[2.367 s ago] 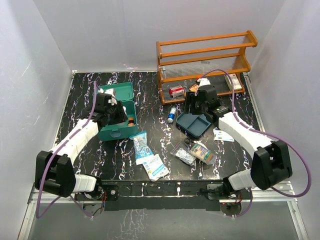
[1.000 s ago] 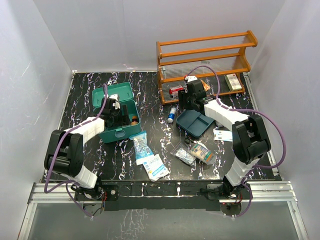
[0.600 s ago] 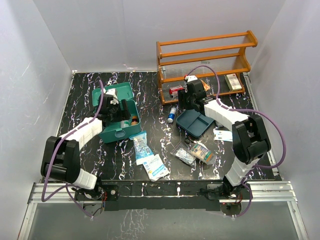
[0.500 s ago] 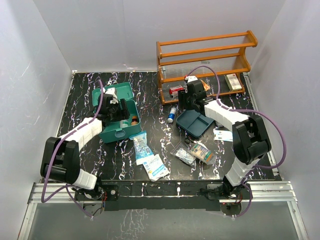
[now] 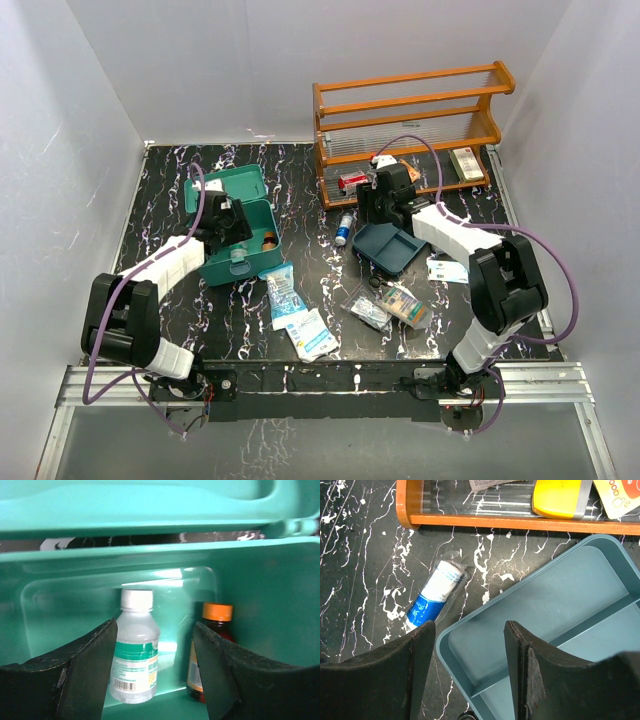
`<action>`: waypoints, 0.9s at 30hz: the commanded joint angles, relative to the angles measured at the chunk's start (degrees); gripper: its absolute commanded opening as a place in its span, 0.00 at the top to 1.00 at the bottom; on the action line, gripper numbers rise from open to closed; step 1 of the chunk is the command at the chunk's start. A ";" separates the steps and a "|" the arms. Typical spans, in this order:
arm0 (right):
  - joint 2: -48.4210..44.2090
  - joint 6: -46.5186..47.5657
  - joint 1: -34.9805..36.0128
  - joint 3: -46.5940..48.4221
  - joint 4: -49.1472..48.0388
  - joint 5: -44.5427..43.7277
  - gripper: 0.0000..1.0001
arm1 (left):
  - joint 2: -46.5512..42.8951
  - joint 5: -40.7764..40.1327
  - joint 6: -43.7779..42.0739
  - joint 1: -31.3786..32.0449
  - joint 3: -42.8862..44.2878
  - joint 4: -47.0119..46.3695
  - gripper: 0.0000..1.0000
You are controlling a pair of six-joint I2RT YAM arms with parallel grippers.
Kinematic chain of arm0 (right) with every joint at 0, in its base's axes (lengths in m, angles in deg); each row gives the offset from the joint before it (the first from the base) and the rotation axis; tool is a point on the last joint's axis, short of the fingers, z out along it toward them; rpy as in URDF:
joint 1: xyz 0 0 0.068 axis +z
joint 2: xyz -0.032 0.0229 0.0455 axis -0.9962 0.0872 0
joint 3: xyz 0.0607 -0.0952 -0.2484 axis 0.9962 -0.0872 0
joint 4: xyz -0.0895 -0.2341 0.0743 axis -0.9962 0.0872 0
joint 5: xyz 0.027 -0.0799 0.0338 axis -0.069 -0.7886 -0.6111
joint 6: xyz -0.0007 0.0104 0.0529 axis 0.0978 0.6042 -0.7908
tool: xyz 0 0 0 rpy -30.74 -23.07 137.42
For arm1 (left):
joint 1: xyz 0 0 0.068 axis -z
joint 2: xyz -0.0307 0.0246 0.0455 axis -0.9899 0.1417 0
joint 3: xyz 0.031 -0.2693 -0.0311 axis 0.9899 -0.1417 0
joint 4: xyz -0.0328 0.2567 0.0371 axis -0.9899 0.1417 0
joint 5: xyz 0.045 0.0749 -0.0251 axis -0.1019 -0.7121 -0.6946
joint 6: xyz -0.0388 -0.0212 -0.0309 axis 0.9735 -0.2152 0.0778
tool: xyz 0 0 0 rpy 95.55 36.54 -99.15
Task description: Organize the medicine kit
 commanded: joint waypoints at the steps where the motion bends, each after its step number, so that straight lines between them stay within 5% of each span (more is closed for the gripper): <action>1: -3.32 0.46 0.12 -0.90 -3.76 0.67 0.45 | -2.52 -5.82 3.55 0.06 -0.89 6.23 0.38; 5: -3.72 0.39 0.22 -1.34 -3.95 0.94 0.45 | -2.83 -5.51 5.01 0.09 -2.21 7.21 0.39; 18: -4.20 0.65 0.71 -1.94 -4.21 0.80 0.44 | 0.89 1.07 4.65 0.13 -4.25 1.57 0.73; 27: -4.18 0.30 0.70 -2.92 -5.60 1.14 0.44 | 1.30 10.27 3.99 0.06 -2.12 2.23 0.75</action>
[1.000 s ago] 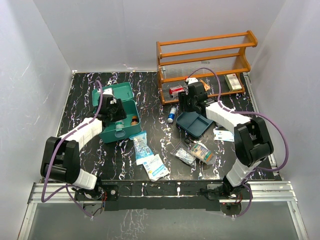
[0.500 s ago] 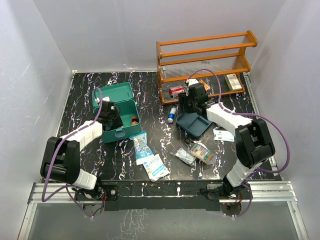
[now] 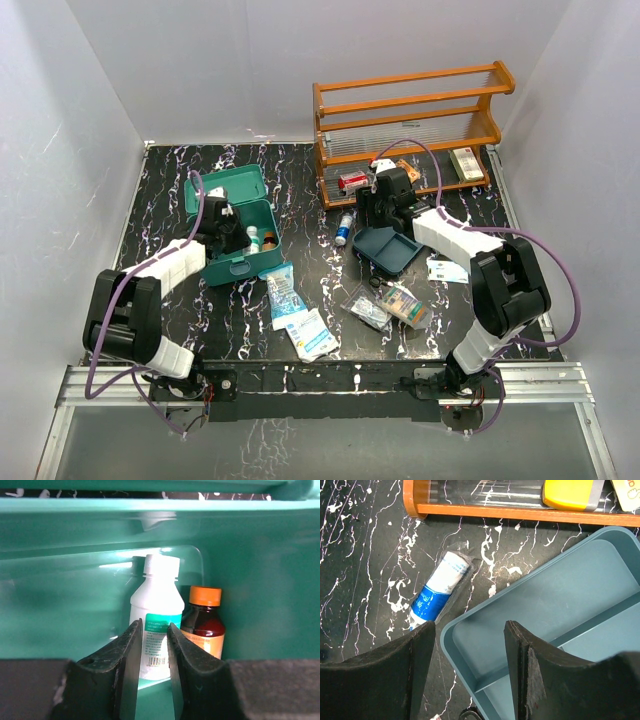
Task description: Organize the medicine kit
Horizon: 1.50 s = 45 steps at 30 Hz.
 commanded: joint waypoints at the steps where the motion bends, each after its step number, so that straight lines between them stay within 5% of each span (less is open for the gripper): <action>1: -2.78 0.31 0.22 -0.46 -3.96 -0.20 0.44 | -0.31 5.09 -0.86 0.15 0.95 3.28 0.74; 9: -3.57 0.49 0.19 -1.19 -3.99 -0.65 0.44 | -2.00 3.13 0.07 0.15 2.10 3.06 0.58; 25: -5.20 0.90 0.35 -2.70 -3.99 -0.78 0.44 | 4.10 -5.02 6.35 0.15 4.93 -1.47 0.51; 36: -5.10 1.52 0.39 -2.62 -4.07 -1.24 0.44 | 5.62 -2.08 7.16 0.15 5.07 1.46 0.71; 45: -5.60 1.79 0.40 -3.41 -4.69 -1.22 0.44 | 2.74 0.33 7.79 0.16 3.09 5.28 0.73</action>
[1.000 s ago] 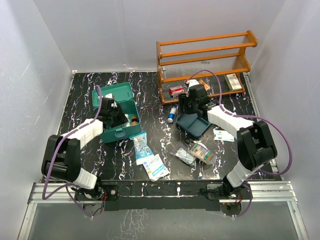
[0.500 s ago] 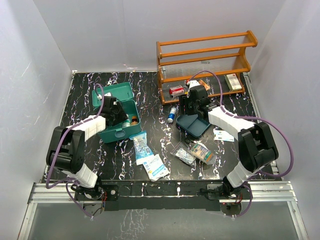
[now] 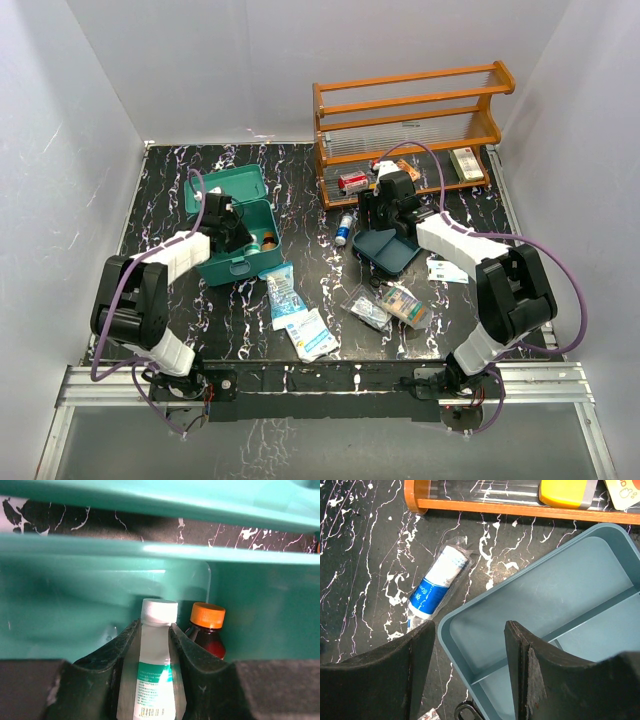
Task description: Organize the medicine kit
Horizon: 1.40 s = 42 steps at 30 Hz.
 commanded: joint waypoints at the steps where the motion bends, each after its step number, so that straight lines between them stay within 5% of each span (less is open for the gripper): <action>1: -3.10 0.64 0.38 -0.77 -3.62 -1.02 0.44 | -2.99 2.03 0.39 0.17 -0.72 3.70 0.72; 9: -5.26 0.16 0.61 -1.24 -3.09 -1.97 0.42 | -1.01 3.53 -0.36 0.16 6.62 5.10 0.62; 20: -8.86 -5.94 1.06 1.01 2.52 -0.57 0.42 | -9.67 -3.78 -5.32 -0.02 11.80 11.07 0.46; 27: -7.32 -9.91 8.52 4.04 5.65 2.56 0.43 | -17.14 -8.30 -8.05 -0.10 18.49 17.84 0.36; 33: -2.77 -9.76 17.13 2.05 -0.81 8.63 0.38 | -24.03 -10.03 -9.22 -0.14 22.21 21.85 0.24; 42: 5.71 -9.92 19.39 1.63 -8.75 18.48 0.33 | -32.21 -3.00 -10.61 -0.25 21.71 19.76 0.02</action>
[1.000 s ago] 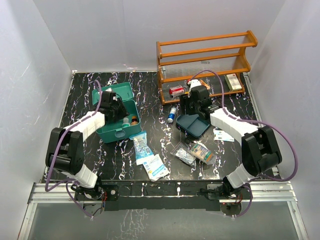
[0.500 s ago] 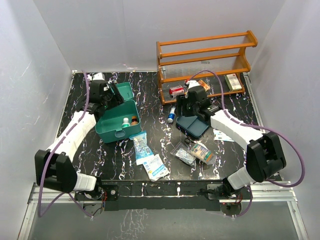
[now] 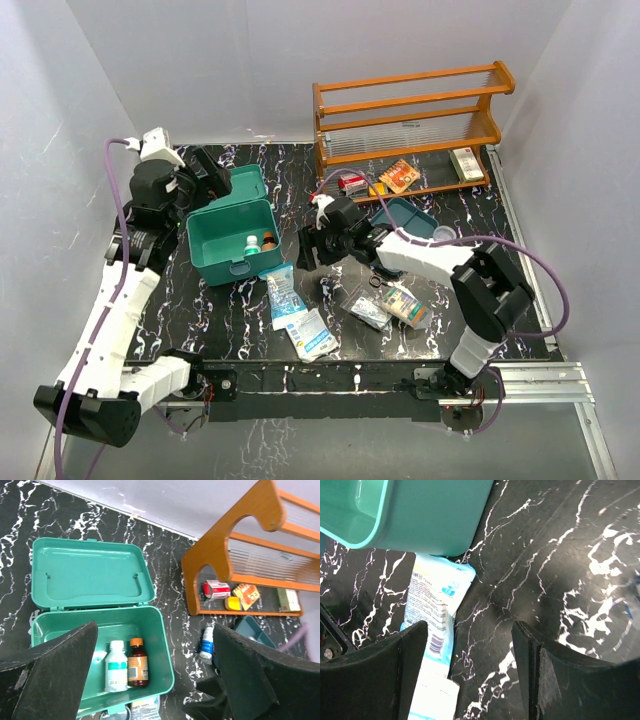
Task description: Organize the medicine kit
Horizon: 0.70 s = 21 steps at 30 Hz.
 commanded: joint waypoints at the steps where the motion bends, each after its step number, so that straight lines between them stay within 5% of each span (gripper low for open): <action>1: 3.26 -0.95 0.57 0.32 -8.76 6.73 0.33 | -3.09 5.54 -2.21 -0.27 0.78 -0.01 0.01; 11: 13.17 -3.09 1.64 3.78 -10.57 11.70 0.47 | -3.19 11.36 -1.17 -0.24 1.20 1.59 0.01; 21: 17.98 -5.96 1.70 5.26 -12.84 11.76 0.49 | -2.93 11.53 0.07 -0.28 0.74 -0.02 0.02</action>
